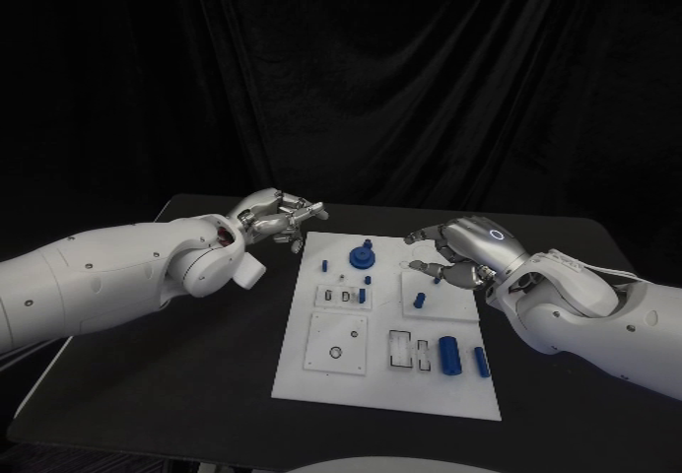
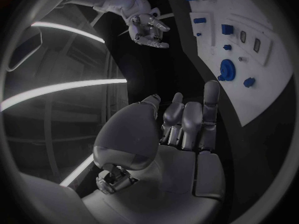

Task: Assemble the parts on the task board

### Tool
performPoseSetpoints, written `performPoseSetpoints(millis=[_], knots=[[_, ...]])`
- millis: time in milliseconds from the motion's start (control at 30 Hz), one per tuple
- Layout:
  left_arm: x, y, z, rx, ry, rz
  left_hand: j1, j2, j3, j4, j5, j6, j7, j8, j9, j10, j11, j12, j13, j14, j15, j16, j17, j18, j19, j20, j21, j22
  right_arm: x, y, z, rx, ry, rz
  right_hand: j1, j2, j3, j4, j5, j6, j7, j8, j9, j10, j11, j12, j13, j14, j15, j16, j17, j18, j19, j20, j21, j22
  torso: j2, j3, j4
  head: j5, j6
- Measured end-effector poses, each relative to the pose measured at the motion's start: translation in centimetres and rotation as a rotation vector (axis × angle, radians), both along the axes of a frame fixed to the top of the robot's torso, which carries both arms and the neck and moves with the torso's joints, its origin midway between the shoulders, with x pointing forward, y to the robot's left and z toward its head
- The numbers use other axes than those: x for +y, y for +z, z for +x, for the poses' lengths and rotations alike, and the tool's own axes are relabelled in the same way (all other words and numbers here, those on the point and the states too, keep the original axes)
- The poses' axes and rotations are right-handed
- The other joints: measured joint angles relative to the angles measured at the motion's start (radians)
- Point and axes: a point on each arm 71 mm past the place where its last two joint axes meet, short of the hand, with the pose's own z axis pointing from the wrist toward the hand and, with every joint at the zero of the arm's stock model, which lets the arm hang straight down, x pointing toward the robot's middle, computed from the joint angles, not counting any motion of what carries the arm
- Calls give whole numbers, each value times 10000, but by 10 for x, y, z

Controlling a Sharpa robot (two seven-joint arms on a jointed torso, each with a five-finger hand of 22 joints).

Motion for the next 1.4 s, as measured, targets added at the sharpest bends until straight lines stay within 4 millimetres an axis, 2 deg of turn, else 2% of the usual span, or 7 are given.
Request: performPoseSetpoints(millis=[100,333,567,933,1100,1300,1400], knots=[[-7,5,5,-297,-341,1054,7,7,-158,4,-43,222,-61,0,0,1101,-58,446,1415,838,-53,349,1459,-8,814,-48,558,1032,-5,0,1,-6,-113,-41,12,12,28,28,118,36,36,27,-12,0,0,-24,0,0,0,-35,0,0,0,0,-49,0,-74,30,-50,86,1],[-25,14,16,-1897,-1359,4896,64,-51,-268,-30,-319,1198,-397,-46,70,2405,-362,1067,1766,1796,-368,671,2386,-1054,4705,-393,2727,5522,-22,-2,6,39,-570,-227,39,39,85,86,260,108,38,27,-43,0,0,-40,-1,0,0,-45,-1,0,0,0,-91,-1,-279,112,-211,262,-8],[-52,16,20,-3267,-2128,7644,-802,25,-606,23,-578,1838,-575,-38,299,2351,-526,1068,1764,1774,-534,671,2385,-1486,5477,-501,3455,5697,-33,-3,7,103,-900,-329,-43,120,123,153,377,222,1,65,-56,0,0,-40,-1,0,0,-45,-1,0,-1,0,-91,-2,-450,202,-316,327,-150],[-93,7,10,-2882,-2836,9852,-1617,157,-891,14,-568,2305,-823,310,971,2374,-716,1067,1762,1774,-677,671,2384,-1493,5492,-670,3478,5696,-44,-3,4,250,-1266,-389,-43,120,163,224,463,559,-22,193,-55,0,0,-40,-2,0,0,-45,-2,0,21,22,-91,-3,-626,337,-490,623,-481],[-102,5,12,-2652,-2726,10417,-2048,266,-1072,7,-568,2507,-1000,978,1942,2389,-915,1067,1762,1776,-856,671,2383,-1490,5492,-850,3477,5695,-45,-3,5,248,-1312,-402,-43,120,163,224,494,573,-36,204,-55,0,1,-40,-2,0,0,-45,-3,-1,36,37,-90,-4,-674,374,-616,825,-600],[-107,-1,11,-2405,-2545,10812,-2460,248,-1400,-1,-562,1696,-1266,2783,4895,2365,-1156,1067,1762,1788,-1092,670,2383,-1491,5495,-1068,3412,5694,-46,-4,6,240,-1379,-418,-43,119,163,225,544,644,-34,205,-54,-39,39,-40,-2,0,0,-45,-3,-1,35,37,-90,-5,-649,391,-671,864,-693],[-106,-7,10,-2247,-2448,10935,-2467,241,-1454,-31,-503,1643,-1320,3156,5679,2363,-1227,1067,1761,1774,-1143,670,2382,-1491,5514,-1118,3412,5694,-47,-4,6,246,-1400,-423,-43,119,191,252,570,678,-1,205,-54,-39,39,-40,-3,0,0,-45,-3,-1,35,37,-90,-4,-637,407,-691,905,-737]])
